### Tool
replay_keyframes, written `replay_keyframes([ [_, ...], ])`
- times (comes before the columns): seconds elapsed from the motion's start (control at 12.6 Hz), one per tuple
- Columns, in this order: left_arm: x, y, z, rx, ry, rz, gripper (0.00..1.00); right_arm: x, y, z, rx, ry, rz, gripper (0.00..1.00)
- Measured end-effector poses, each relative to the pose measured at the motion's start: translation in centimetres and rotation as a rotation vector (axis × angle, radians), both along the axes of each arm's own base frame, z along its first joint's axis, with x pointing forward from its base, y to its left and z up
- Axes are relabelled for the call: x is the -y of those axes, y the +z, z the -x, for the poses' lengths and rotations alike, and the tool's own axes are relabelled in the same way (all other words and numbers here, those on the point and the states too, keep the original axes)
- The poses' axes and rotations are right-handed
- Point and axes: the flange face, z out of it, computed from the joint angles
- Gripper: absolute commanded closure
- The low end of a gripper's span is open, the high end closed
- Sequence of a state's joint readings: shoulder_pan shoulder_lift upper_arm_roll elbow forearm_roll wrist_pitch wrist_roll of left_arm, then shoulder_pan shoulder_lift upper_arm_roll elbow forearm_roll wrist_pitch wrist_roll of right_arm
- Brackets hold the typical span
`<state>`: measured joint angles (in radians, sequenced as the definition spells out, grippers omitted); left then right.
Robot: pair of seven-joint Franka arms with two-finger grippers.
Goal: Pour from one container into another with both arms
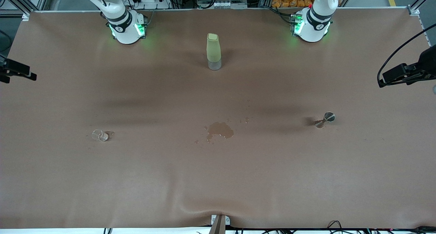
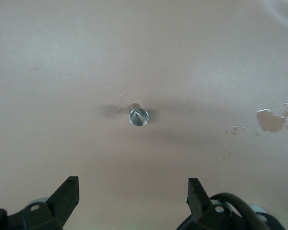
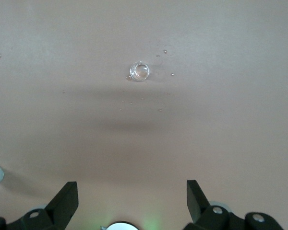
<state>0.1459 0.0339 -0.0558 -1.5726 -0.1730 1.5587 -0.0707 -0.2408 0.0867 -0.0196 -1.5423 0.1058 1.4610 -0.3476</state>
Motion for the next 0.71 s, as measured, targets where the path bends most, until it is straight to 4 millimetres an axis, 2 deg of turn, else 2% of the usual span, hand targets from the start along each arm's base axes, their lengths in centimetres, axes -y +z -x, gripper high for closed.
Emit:
replay_keyframes([
  [0.16,-1.8,-1.5,0.3,-0.025,0.014,0.030,0.00,2.8,-2.5,-0.5,0.003,0.061,-0.077,0.00],
  [0.4,-2.7,-3.6,0.6,-0.057,0.016,0.089,0.00,6.6,-6.4,-1.4,0.042,0.185,-0.169,0.00],
  [0.55,-4.0,-5.3,1.1,-0.076,0.009,0.132,0.00,7.7,-8.3,-2.1,0.077,0.279,-0.192,0.00],
  [0.71,-5.9,-7.1,1.7,-0.084,-0.012,0.173,0.00,7.9,-10.6,-2.5,0.114,0.347,-0.216,0.00],
])
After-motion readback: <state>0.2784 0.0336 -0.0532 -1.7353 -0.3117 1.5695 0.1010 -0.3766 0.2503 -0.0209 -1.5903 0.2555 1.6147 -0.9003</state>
